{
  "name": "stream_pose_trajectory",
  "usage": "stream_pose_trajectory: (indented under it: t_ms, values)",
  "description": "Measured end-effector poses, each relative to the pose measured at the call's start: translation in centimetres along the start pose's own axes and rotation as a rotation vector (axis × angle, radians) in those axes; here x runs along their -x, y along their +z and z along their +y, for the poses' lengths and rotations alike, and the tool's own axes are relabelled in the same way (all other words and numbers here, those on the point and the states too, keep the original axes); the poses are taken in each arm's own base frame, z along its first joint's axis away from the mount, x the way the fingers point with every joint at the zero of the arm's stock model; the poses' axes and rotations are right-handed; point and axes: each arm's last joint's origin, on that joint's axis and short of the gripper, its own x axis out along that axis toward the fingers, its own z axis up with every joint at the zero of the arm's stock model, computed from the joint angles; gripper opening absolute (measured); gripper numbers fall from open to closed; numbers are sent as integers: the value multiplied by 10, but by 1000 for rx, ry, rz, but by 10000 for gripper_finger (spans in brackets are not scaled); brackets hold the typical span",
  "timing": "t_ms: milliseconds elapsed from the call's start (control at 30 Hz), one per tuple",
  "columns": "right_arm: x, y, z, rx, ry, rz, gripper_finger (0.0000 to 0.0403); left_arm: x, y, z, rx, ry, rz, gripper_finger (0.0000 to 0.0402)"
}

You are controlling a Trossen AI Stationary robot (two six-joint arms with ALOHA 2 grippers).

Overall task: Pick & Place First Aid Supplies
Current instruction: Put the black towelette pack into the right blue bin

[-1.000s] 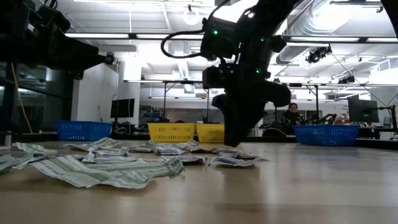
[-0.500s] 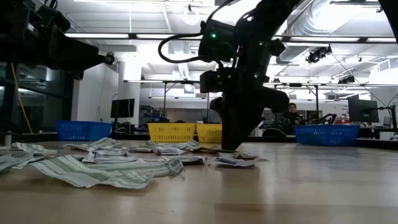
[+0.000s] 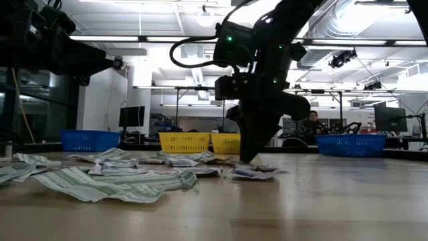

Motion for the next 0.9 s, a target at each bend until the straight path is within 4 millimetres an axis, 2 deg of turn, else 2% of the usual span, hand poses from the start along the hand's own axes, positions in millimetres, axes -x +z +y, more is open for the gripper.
stream_pose_trajectory:
  t_ms: [100, 300, 533, 700, 900]
  values:
    - [0, 0, 0, -1, -2, 5, 5, 0, 0, 0, 0, 1, 0, 172]
    - [0, -4, 0, -58, -23, 42, 2, 0, 0, 0, 0, 0, 0, 172]
    - [10, -10, 3, -161, -17, 97, 1, 0, 0, 0, 0, 0, 0, 172]
    - [24, -18, 4, -239, -27, 166, 0, 0, 0, 0, 0, 0, 0, 172]
    - [46, -29, 5, -316, -120, 262, 0, 0, 0, 0, 0, 1, 0, 172]
